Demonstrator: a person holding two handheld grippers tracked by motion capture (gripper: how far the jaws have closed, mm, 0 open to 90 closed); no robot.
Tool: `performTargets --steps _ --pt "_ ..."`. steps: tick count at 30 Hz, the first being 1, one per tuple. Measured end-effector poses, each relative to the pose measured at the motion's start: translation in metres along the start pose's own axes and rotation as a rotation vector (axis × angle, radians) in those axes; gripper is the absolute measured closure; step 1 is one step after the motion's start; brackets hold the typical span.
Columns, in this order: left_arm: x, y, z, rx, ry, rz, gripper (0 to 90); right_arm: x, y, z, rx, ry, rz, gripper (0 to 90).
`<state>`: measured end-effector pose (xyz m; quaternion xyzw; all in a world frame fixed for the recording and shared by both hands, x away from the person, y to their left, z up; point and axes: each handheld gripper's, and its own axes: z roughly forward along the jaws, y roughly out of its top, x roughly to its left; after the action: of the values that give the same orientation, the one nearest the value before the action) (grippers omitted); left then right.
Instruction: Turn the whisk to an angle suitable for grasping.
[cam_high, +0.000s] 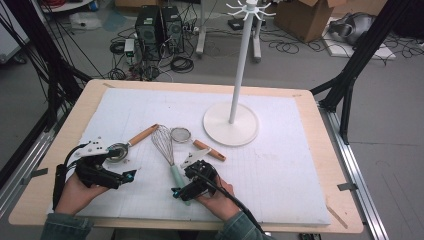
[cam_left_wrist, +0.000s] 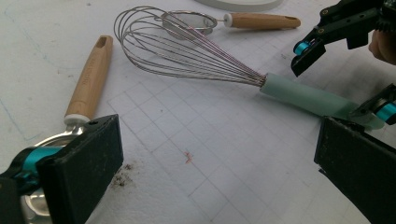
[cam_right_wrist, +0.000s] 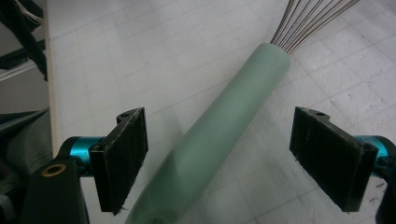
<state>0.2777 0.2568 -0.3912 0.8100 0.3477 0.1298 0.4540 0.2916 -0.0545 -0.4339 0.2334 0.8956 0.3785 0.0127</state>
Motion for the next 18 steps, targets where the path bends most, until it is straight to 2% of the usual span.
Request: performTargets --steps 4,11,16,18 --pt "0.0003 0.0000 -0.0004 0.000 0.000 0.002 1.8 0.0015 0.0013 0.0042 0.012 -0.010 0.002 21.3" --pt "0.0004 -0.0001 0.0001 0.003 -0.002 0.002 1.8 0.0026 0.0019 0.0075 0.038 -0.035 -0.008 31.4" --pt "-0.0003 -0.0002 0.0005 0.004 0.000 0.000 1.8 0.0051 0.0032 0.0071 0.048 -0.041 0.005 36.4" --pt "-0.0006 0.0000 0.0004 0.002 -0.002 0.000 1.8 0.0083 0.0033 0.0081 0.050 -0.059 -0.012 37.6"
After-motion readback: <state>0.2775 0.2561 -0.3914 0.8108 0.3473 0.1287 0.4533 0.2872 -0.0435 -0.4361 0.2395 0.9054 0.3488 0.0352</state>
